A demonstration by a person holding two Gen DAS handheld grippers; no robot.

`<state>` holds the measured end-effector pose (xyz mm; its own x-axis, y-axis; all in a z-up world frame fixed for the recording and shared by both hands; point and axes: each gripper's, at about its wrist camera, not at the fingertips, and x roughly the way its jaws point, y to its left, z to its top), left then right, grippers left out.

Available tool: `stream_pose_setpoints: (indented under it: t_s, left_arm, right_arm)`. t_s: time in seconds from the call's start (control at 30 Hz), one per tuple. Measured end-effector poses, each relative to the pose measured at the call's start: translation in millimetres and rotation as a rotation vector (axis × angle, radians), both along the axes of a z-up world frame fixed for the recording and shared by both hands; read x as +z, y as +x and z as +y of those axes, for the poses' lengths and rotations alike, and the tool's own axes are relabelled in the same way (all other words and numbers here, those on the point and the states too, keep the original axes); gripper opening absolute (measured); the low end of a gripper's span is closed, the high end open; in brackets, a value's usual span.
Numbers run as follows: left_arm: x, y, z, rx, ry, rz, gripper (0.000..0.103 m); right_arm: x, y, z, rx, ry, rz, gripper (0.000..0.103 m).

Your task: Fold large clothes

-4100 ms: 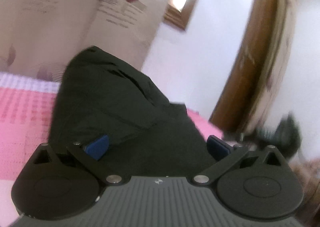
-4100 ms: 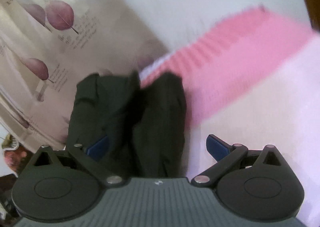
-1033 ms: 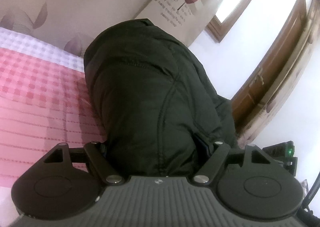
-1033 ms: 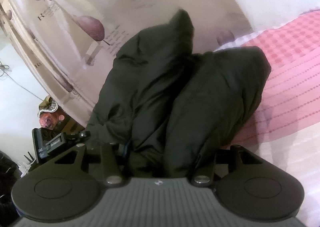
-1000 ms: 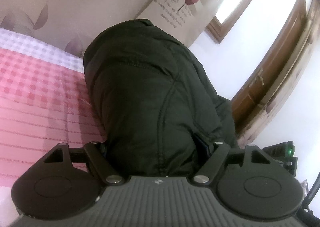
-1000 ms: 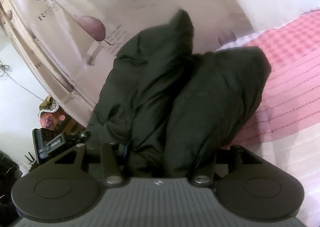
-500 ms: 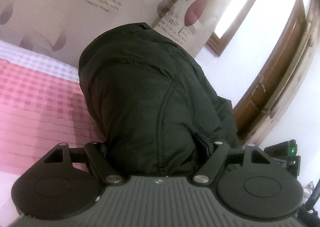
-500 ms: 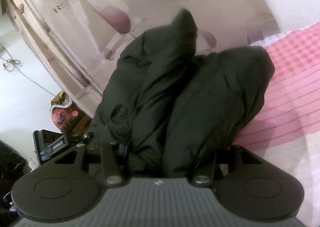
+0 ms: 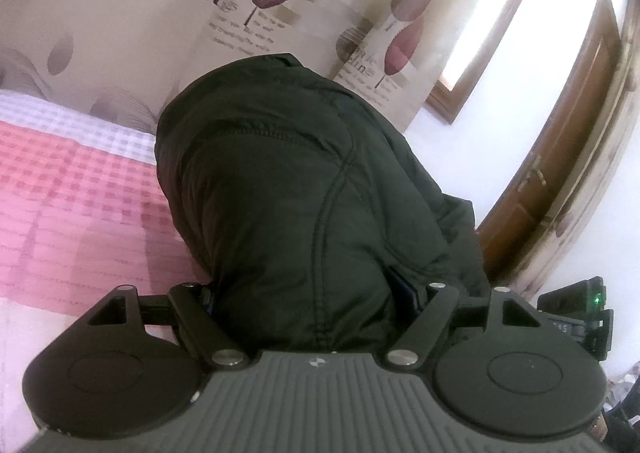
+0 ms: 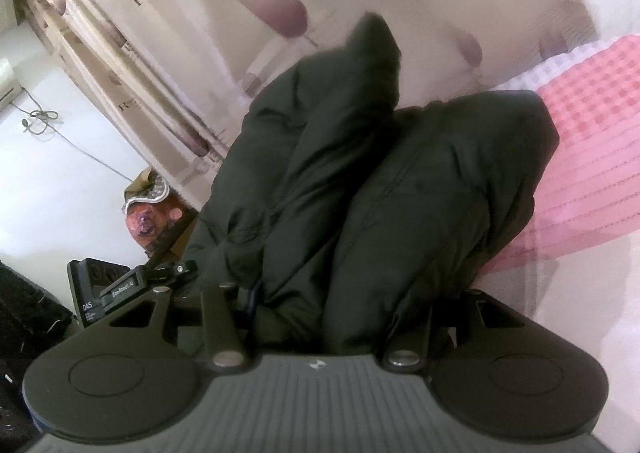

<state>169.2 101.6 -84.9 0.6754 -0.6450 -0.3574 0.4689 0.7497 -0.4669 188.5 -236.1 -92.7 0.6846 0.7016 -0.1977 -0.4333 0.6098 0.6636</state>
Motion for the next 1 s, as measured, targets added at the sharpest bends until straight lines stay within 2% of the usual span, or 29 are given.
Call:
stream_pose_setpoints:
  t_s: [0.5,0.8,0.93,1.0]
  left_arm:
    - [-0.3,-24.9,33.2,0.021,0.024,0.007,0.075]
    - [-23.8,-17.3,52.1,0.043,0.030,0.065,0.076]
    - [-35.8,-13.9,61.4,0.067,0.029,0.082,0.080]
    - [-39.6,-15.1,62.9,0.086,0.047,0.080,0.088]
  right_arm:
    - [-7.7,-9.8,23.9,0.020,0.031,0.044,0.050]
    - [-30.0,1.9,34.3,0.015,0.039,0.094,0.050]
    - [-43.6,9.9,34.6,0.016,0.039,0.108,0.051]
    - [-47.6,13.0,35.0,0.018,0.018,0.104,0.054]
